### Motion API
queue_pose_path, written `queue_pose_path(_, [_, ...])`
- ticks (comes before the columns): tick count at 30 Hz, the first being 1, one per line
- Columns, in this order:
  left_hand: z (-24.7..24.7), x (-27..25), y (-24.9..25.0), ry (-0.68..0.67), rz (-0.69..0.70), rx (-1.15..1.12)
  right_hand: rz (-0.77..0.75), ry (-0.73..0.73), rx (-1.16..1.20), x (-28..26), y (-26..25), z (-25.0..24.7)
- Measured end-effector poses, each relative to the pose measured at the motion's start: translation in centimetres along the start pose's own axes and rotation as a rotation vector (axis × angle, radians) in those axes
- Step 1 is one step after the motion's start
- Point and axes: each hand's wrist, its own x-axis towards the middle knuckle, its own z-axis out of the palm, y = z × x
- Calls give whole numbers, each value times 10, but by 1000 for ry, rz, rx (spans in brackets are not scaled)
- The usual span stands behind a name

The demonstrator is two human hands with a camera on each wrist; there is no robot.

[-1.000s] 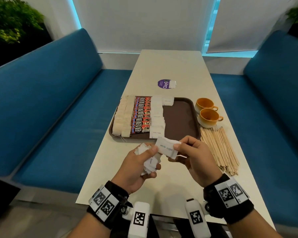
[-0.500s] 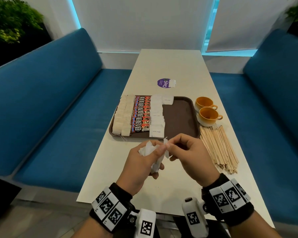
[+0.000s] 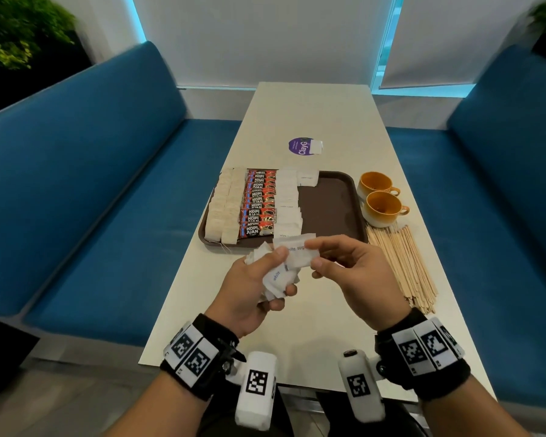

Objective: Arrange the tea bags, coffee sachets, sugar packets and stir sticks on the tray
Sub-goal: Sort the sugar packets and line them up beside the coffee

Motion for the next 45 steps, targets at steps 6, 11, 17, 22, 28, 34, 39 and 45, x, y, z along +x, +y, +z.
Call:
queue_pose_path(6, [-1,19,4,53,-16,39,14,4,48,14,3,-5])
queue_pose_path(11, [-3,40,9,125,-15,41,32,-5,-10,36,5,-11])
queue_pose_path(17, [-6,69,18,152,-15,71,150,-16,52,70,13,-17])
queue_pose_path(22, [-10,98,24,176,-62,74,171,-1,-1,111,20,-25])
queue_pose_path(28, [-17,129,26,57,-133,-69,230,122,-41,186,45,-44])
queue_pose_path(34, [-15,145,20,33,-101,-129,433,278,84,257,70,-51])
queue_pose_path(39, [-16,158,22,21,-91,-141,555,363,-120,298,110,-50])
queue_pose_path(45, [-23,150,15,-34,-106,-129,488,378,-320,320,134,-44])
